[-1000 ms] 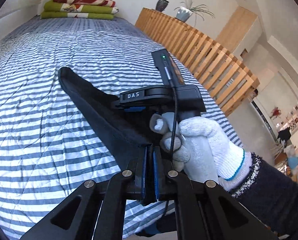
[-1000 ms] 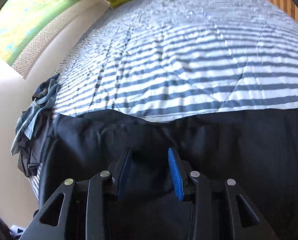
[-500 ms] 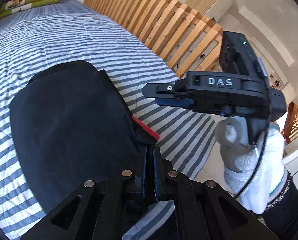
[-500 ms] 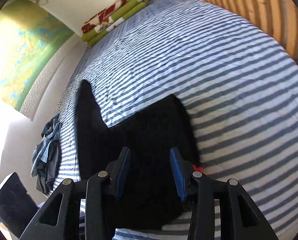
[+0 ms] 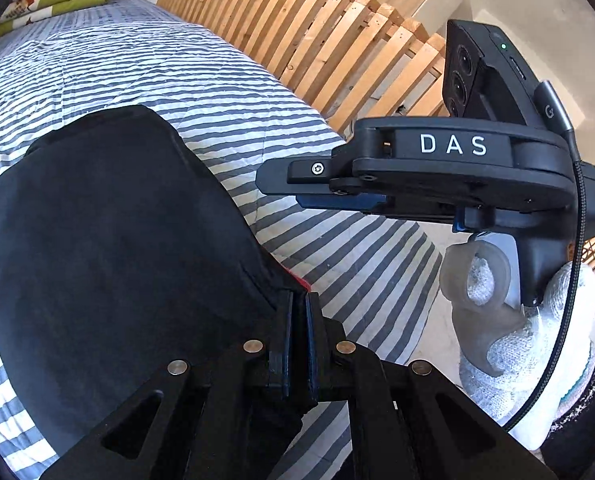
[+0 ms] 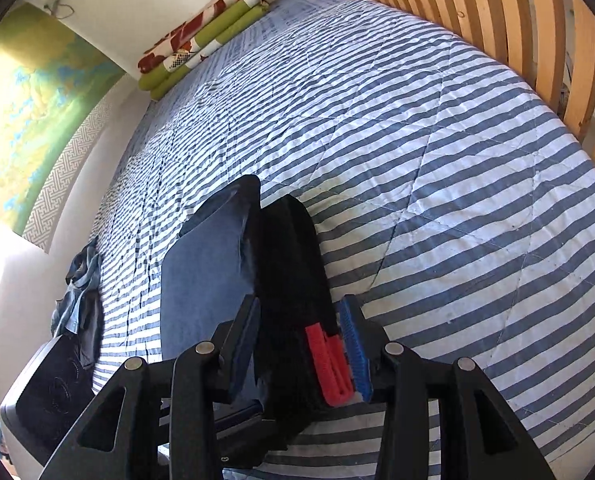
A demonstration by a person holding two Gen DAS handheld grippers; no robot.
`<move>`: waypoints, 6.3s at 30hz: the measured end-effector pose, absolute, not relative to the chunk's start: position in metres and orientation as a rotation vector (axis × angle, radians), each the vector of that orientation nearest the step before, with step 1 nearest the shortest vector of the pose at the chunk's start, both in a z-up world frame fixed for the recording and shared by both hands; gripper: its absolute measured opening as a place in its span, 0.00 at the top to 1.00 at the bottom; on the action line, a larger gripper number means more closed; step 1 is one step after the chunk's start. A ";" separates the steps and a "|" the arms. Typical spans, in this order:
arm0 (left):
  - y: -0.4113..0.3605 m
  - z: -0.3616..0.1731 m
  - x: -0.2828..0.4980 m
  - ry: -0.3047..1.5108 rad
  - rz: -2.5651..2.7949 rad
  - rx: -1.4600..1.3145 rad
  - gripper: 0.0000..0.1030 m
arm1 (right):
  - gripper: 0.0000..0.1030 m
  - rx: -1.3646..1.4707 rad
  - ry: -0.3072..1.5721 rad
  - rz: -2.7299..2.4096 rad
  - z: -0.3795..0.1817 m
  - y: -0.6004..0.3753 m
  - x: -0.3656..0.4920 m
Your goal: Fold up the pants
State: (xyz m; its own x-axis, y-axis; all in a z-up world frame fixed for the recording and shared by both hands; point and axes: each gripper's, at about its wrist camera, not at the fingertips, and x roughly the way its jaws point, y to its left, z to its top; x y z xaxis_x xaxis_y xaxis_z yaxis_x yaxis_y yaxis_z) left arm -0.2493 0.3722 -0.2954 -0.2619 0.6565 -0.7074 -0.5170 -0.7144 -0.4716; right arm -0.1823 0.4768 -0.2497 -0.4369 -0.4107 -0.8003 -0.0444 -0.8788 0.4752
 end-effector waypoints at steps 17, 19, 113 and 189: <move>0.204 -0.300 -0.236 -0.228 2.264 -1.392 0.43 | 0.63 1.627 -0.246 -2.374 -0.258 0.410 -0.150; 0.201 -0.307 -0.240 -0.217 2.270 -1.413 0.47 | 0.62 1.695 -0.164 -2.408 -0.269 0.407 -0.142; 0.229 -0.353 -0.240 -0.468 2.151 -1.516 0.65 | 0.26 1.641 -0.064 -2.136 -0.311 0.408 -0.207; 0.377 -0.264 -0.662 -0.262 2.308 -1.154 0.88 | 0.91 1.303 0.060 -2.641 -0.199 0.457 -0.489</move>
